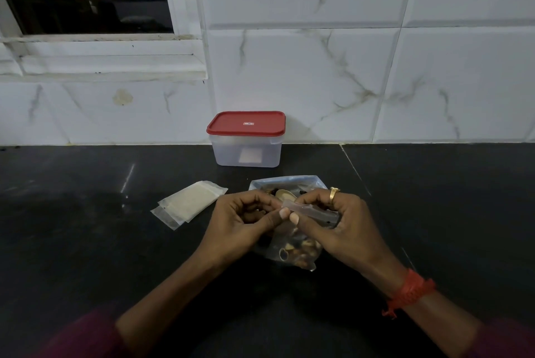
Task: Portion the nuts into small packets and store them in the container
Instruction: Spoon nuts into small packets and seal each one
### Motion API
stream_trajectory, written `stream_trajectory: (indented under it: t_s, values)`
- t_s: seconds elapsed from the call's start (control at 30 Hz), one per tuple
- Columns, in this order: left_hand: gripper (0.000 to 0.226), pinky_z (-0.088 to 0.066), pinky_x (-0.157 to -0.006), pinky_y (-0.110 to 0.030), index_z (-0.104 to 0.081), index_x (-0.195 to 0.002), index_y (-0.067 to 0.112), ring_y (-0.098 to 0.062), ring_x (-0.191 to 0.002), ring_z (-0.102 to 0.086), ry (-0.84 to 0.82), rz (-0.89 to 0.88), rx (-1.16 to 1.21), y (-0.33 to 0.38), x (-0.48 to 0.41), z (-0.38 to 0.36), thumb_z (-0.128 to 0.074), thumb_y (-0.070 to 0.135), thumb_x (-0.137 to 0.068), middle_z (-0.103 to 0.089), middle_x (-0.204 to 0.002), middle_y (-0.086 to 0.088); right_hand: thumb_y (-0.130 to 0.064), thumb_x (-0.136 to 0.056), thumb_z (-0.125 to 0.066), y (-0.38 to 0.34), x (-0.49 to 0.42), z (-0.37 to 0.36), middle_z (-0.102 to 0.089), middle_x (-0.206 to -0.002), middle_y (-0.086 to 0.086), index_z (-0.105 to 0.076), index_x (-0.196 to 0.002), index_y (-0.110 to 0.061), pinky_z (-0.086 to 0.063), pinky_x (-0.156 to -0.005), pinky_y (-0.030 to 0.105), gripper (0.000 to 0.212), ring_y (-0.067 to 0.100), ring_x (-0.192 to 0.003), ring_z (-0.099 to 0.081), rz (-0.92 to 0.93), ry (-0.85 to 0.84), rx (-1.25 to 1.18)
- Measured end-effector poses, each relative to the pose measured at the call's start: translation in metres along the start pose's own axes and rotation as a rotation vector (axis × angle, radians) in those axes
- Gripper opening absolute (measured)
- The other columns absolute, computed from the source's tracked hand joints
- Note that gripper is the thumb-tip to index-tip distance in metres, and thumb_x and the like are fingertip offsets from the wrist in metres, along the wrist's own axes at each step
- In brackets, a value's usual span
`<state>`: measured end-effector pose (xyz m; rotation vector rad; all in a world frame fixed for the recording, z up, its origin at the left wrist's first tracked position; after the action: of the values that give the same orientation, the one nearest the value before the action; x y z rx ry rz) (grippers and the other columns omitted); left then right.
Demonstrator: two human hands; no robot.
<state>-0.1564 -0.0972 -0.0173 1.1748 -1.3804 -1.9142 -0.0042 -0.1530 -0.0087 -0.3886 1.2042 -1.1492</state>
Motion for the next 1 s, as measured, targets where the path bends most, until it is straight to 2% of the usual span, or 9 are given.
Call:
stream_trajectory:
  t_s: [0.13,0.2,0.33,0.47,0.67,0.77,0.87,1.0]
  values:
    - [0.013,-0.059,-0.067,-0.026,-0.073,-0.088,0.013,-0.02,-0.085,-0.075,-0.027,-0.029,-0.011,0.003,0.001,-0.001,-0.074,0.022,-0.079,-0.076,-0.095,-0.004,-0.025,-0.083,-0.081,0.003,0.001,-0.002,-0.075,-0.09,-0.01,-0.077,-0.092,-0.021,-0.058,-0.076,0.029,0.011,0.012,-0.091,-0.072,-0.019,-0.018,-0.036]
    - [0.015,-0.061,-0.069,-0.03,-0.075,-0.089,0.016,-0.022,-0.087,-0.075,-0.039,-0.041,-0.022,0.004,0.001,-0.001,-0.081,0.027,-0.08,-0.076,-0.098,-0.004,-0.02,-0.083,-0.081,0.004,0.0,-0.002,-0.075,-0.09,-0.008,-0.076,-0.091,-0.02,-0.057,-0.076,0.028,0.009,0.013,-0.09,-0.072,-0.027,-0.029,-0.059]
    - [0.023,-0.061,-0.077,-0.051,-0.075,-0.09,0.016,-0.028,-0.089,-0.074,-0.044,-0.054,-0.046,0.004,0.002,-0.001,-0.076,0.036,-0.077,-0.076,-0.1,-0.006,-0.014,-0.084,-0.08,0.003,0.0,-0.006,-0.074,-0.087,-0.006,-0.075,-0.087,-0.019,-0.054,-0.074,0.022,0.007,0.012,-0.087,-0.071,-0.037,-0.058,-0.089]
    - [0.02,-0.058,-0.076,-0.06,-0.074,-0.091,0.02,-0.033,-0.09,-0.072,-0.065,-0.079,-0.074,0.005,0.003,-0.003,-0.074,0.035,-0.079,-0.075,-0.101,-0.006,-0.013,-0.085,-0.078,0.002,0.001,-0.008,-0.073,-0.087,-0.007,-0.074,-0.087,-0.019,-0.051,-0.073,0.018,0.007,0.011,-0.085,-0.07,-0.046,-0.095,-0.115]
    - [0.017,-0.061,-0.074,-0.049,-0.073,-0.089,0.021,-0.027,-0.086,-0.073,-0.035,-0.082,-0.072,0.007,0.001,0.001,-0.073,0.034,-0.079,-0.075,-0.097,-0.006,-0.026,-0.081,-0.077,0.008,0.0,-0.005,-0.075,-0.086,-0.005,-0.076,-0.086,-0.02,-0.056,-0.072,0.024,0.008,0.013,-0.083,-0.072,-0.077,-0.068,-0.106]
    - [0.014,-0.062,-0.075,-0.046,-0.073,-0.088,0.019,-0.027,-0.087,-0.073,-0.034,-0.078,-0.077,0.005,0.0,0.003,-0.077,0.028,-0.079,-0.074,-0.097,-0.006,-0.028,-0.082,-0.078,0.01,-0.001,-0.004,-0.075,-0.087,-0.006,-0.076,-0.087,-0.022,-0.056,-0.074,0.025,0.008,0.012,-0.084,-0.071,-0.078,-0.077,-0.064]
    - [0.014,-0.062,-0.072,-0.035,-0.073,-0.089,0.014,-0.024,-0.084,-0.073,-0.026,-0.085,-0.075,0.004,-0.001,0.007,-0.08,0.023,-0.081,-0.074,-0.094,-0.005,-0.035,-0.079,-0.078,0.01,-0.002,-0.002,-0.075,-0.088,-0.006,-0.076,-0.088,-0.023,-0.057,-0.074,0.025,0.015,0.013,-0.085,-0.071,-0.083,-0.065,-0.066]
    - [0.011,-0.059,-0.071,-0.027,-0.071,-0.089,0.007,-0.02,-0.082,-0.072,-0.007,-0.097,-0.096,0.006,-0.003,0.011,-0.074,0.017,-0.086,-0.073,-0.091,-0.003,-0.023,-0.083,-0.08,0.013,-0.003,0.001,-0.075,-0.086,-0.005,-0.076,-0.086,-0.02,-0.056,-0.074,0.024,0.006,0.011,-0.083,-0.071,-0.109,-0.071,-0.046]
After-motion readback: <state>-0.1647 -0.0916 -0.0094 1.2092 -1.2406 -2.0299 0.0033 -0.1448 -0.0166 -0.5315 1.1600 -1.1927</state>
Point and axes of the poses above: each hand's wrist, its own x-axis away from the middle knuckle, its own z-axis out of the back of the hand, y = z × x, the point moved 9 cm from there along -x, towards the middle knuckle
